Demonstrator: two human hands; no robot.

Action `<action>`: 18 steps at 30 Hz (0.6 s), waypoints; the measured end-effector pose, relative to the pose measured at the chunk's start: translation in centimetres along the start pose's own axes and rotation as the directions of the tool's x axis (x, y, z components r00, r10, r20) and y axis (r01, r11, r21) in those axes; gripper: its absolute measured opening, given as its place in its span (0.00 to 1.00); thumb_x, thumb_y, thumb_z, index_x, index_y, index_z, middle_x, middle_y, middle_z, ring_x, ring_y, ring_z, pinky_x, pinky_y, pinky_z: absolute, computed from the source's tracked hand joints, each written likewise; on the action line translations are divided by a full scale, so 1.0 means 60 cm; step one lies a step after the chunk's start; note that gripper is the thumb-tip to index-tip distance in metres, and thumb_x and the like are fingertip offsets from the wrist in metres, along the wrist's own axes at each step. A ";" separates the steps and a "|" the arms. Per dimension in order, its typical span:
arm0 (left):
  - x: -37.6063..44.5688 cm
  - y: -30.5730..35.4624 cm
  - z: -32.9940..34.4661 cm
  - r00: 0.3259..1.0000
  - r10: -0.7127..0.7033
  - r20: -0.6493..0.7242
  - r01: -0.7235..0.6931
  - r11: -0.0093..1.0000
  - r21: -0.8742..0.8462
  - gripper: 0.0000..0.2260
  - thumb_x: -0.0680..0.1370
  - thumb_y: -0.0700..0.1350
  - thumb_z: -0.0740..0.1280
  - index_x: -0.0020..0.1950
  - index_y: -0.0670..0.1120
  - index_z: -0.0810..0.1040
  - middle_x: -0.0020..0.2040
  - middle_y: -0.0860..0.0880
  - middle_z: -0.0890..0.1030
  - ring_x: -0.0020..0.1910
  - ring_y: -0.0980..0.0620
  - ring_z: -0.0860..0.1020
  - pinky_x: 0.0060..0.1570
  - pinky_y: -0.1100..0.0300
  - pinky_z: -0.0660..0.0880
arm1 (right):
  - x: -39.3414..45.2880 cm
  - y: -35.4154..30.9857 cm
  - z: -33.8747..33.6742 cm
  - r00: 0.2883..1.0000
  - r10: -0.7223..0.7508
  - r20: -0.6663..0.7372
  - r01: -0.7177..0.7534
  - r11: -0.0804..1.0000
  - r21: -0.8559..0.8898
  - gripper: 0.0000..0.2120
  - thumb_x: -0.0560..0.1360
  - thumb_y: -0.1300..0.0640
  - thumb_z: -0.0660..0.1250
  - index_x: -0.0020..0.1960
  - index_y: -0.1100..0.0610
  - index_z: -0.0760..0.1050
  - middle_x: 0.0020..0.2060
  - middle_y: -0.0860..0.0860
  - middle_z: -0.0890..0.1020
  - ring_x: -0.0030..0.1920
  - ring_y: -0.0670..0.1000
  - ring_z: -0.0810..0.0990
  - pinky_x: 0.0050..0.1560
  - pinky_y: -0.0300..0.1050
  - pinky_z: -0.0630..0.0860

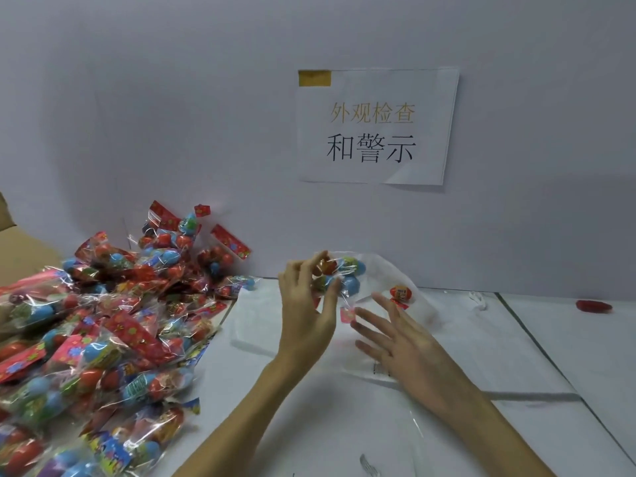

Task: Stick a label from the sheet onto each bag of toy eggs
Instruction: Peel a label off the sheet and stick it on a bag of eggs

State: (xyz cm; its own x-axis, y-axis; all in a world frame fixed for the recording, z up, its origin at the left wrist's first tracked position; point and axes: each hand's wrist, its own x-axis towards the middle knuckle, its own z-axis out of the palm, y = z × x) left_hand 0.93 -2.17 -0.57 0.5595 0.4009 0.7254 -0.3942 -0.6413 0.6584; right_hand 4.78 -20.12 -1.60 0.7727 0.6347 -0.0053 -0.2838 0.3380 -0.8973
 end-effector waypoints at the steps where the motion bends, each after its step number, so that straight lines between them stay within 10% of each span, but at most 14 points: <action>1: -0.011 0.005 0.009 0.997 0.027 0.069 -0.025 0.999 -0.035 0.22 0.81 0.39 0.72 0.74 0.45 0.74 0.60 0.52 0.71 0.60 0.47 0.75 0.55 0.59 0.81 | 0.001 -0.002 -0.001 0.999 -0.041 0.002 0.041 0.999 0.001 0.25 0.82 0.45 0.60 0.77 0.51 0.69 0.69 0.55 0.81 0.69 0.58 0.80 0.68 0.58 0.76; 5: -0.039 0.012 0.032 0.954 0.106 0.281 -0.074 0.990 -0.123 0.28 0.77 0.47 0.78 0.75 0.53 0.72 0.64 0.54 0.68 0.66 0.51 0.72 0.55 0.63 0.80 | -0.001 -0.005 -0.016 0.980 -0.150 -0.129 0.141 0.987 -0.075 0.21 0.83 0.47 0.64 0.70 0.57 0.79 0.64 0.60 0.83 0.65 0.62 0.82 0.62 0.57 0.82; 7: -0.034 0.020 0.034 0.944 -0.131 0.303 0.202 0.955 -0.217 0.34 0.75 0.57 0.78 0.77 0.57 0.68 0.68 0.54 0.68 0.67 0.59 0.73 0.53 0.67 0.80 | -0.002 -0.009 -0.020 0.964 -0.167 -0.207 0.147 0.983 -0.107 0.18 0.80 0.47 0.67 0.63 0.56 0.84 0.60 0.61 0.85 0.61 0.61 0.85 0.55 0.53 0.85; 11: -0.011 0.010 0.019 0.695 -0.521 0.496 0.709 0.614 -0.349 0.25 0.76 0.62 0.70 0.67 0.49 0.82 0.58 0.47 0.85 0.55 0.54 0.85 0.52 0.60 0.83 | -0.004 -0.016 -0.019 0.967 -0.142 -0.213 0.098 0.974 -0.204 0.20 0.73 0.44 0.72 0.61 0.52 0.84 0.57 0.58 0.86 0.57 0.61 0.87 0.52 0.59 0.86; 18: -0.002 -0.004 0.008 0.707 -0.591 0.387 0.707 0.590 -0.390 0.10 0.75 0.52 0.76 0.45 0.45 0.87 0.41 0.48 0.86 0.38 0.55 0.83 0.40 0.64 0.80 | -0.009 -0.016 -0.006 0.905 -0.246 -0.347 0.140 0.943 -0.303 0.17 0.75 0.45 0.72 0.62 0.49 0.81 0.49 0.51 0.89 0.48 0.53 0.89 0.41 0.44 0.85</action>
State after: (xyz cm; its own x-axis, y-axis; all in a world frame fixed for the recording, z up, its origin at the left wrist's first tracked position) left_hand 1.27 -2.39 -0.92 0.9111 0.4096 0.0460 -0.1212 0.1597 0.9797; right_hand 4.86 -21.02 -0.89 0.9662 0.2500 0.0625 0.0125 0.1966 -0.9804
